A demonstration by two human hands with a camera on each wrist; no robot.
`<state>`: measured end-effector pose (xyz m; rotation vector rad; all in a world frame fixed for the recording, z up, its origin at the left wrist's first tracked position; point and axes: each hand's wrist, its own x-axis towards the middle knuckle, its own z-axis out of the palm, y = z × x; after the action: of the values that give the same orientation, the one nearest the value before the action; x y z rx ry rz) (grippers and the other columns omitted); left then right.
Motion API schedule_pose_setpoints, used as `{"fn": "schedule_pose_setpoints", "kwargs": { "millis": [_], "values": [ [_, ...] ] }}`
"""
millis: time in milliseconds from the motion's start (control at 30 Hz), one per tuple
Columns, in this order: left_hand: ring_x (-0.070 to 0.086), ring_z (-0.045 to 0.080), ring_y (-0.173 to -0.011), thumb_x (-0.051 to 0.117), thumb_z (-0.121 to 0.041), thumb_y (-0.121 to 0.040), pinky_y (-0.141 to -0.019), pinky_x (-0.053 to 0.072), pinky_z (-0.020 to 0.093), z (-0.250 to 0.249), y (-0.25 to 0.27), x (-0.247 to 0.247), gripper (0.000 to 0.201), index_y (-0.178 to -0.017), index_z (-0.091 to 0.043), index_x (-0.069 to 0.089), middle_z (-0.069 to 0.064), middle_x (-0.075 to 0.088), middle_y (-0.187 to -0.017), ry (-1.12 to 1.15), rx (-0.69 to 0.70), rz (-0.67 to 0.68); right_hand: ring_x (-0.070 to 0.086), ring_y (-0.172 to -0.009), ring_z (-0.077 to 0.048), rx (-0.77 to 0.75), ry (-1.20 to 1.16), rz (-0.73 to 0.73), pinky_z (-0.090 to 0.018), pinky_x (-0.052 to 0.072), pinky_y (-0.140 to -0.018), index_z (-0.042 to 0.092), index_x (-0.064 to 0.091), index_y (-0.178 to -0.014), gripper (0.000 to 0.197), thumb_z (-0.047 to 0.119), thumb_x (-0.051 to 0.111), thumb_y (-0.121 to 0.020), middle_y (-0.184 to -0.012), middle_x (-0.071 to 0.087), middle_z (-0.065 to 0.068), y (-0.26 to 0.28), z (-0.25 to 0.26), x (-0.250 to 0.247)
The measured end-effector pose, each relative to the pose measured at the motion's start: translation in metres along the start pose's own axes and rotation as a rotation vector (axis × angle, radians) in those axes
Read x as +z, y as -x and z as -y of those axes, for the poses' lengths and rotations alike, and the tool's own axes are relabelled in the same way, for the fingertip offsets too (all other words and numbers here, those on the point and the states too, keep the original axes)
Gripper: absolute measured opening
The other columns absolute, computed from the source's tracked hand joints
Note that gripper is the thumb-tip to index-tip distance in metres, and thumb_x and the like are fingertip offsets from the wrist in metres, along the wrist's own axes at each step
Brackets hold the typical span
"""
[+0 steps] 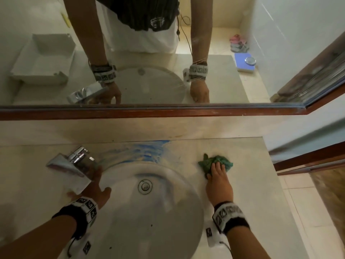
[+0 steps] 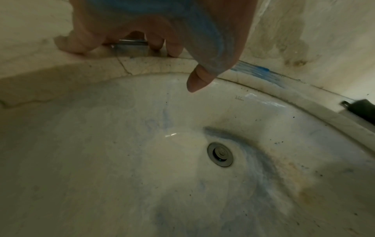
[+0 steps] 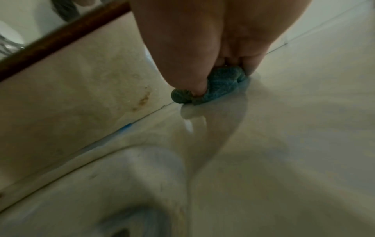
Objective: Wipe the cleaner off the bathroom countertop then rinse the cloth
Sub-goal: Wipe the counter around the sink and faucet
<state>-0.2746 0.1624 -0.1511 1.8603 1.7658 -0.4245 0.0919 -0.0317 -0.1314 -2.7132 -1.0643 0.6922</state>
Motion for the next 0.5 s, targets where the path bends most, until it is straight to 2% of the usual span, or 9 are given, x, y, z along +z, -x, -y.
{"fn": "schedule_pose_setpoints", "kwargs": {
  "millis": [67,133,200,267,367,433,500],
  "values": [
    [0.042,0.03,-0.135,0.055,-0.04,-0.092,-0.115,0.024,0.048,-0.002,0.0,0.001,0.085,-0.154,-0.034,-0.003,0.004,0.019,-0.161,0.017,-0.004,0.005,0.004,-0.15,-0.018,-0.034,0.023,0.0,-0.026,0.013,-0.119,0.011,0.022,-0.154,0.053,0.024,0.036,-0.104,-0.162,0.014,-0.003,0.036,-0.013,0.009],
    [0.042,0.032,-0.135,0.056,-0.04,-0.092,-0.115,0.023,0.049,-0.005,0.0,0.0,0.085,-0.154,-0.036,-0.002,0.007,0.028,-0.158,0.021,-0.021,-0.021,0.005,-0.15,-0.015,-0.042,0.03,0.022,-0.024,0.013,-0.117,0.013,0.024,-0.154,0.053,0.025,0.037,-0.104,-0.162,0.015,-0.001,0.048,-0.023,0.011],
    [0.042,0.035,-0.135,0.054,-0.045,-0.091,-0.115,0.024,0.052,-0.002,-0.003,0.0,0.085,-0.152,-0.041,-0.004,0.009,0.036,-0.154,0.005,-0.03,-0.016,0.006,-0.15,-0.016,-0.026,0.029,0.026,-0.025,0.013,-0.118,0.014,0.023,-0.154,0.053,0.025,0.036,-0.104,-0.162,0.014,-0.001,0.032,-0.025,0.003],
    [0.037,0.036,-0.137,0.052,-0.051,-0.089,-0.114,0.024,0.053,0.001,-0.005,-0.001,0.086,-0.151,-0.045,-0.008,0.005,0.026,-0.159,-0.012,-0.042,0.016,0.007,-0.15,-0.02,-0.002,0.043,0.023,-0.031,0.015,-0.121,0.011,0.022,-0.154,0.053,0.022,0.035,-0.103,-0.162,0.014,-0.005,-0.004,-0.025,-0.007],
    [0.031,0.035,-0.141,0.054,-0.049,-0.09,-0.115,0.021,0.054,0.0,-0.003,-0.002,0.087,-0.151,-0.043,-0.007,0.002,0.011,-0.163,-0.042,-0.033,0.005,0.007,-0.15,-0.027,0.028,0.081,0.032,-0.039,0.018,-0.121,0.007,0.021,-0.153,0.053,0.019,0.034,-0.103,-0.162,0.012,-0.01,-0.061,-0.013,-0.023],
    [0.03,0.034,-0.142,0.054,-0.046,-0.092,-0.116,0.016,0.055,-0.007,0.004,-0.003,0.084,-0.152,-0.041,-0.005,0.001,0.012,-0.162,-0.061,-0.054,0.009,0.006,-0.149,-0.031,0.057,0.08,0.041,-0.041,0.017,-0.12,0.005,0.02,-0.153,0.053,0.021,0.032,-0.103,-0.162,0.012,-0.012,-0.08,0.0,-0.029],
    [0.032,0.032,-0.141,0.054,-0.043,-0.093,-0.117,0.012,0.054,-0.011,0.005,-0.004,0.083,-0.153,-0.039,-0.002,-0.002,0.013,-0.162,-0.052,-0.053,-0.001,0.005,-0.149,-0.032,0.051,0.055,0.041,-0.042,0.015,-0.121,0.004,0.018,-0.153,0.054,0.021,0.032,-0.104,-0.162,0.01,-0.013,-0.076,0.011,-0.029]
  ]
}}
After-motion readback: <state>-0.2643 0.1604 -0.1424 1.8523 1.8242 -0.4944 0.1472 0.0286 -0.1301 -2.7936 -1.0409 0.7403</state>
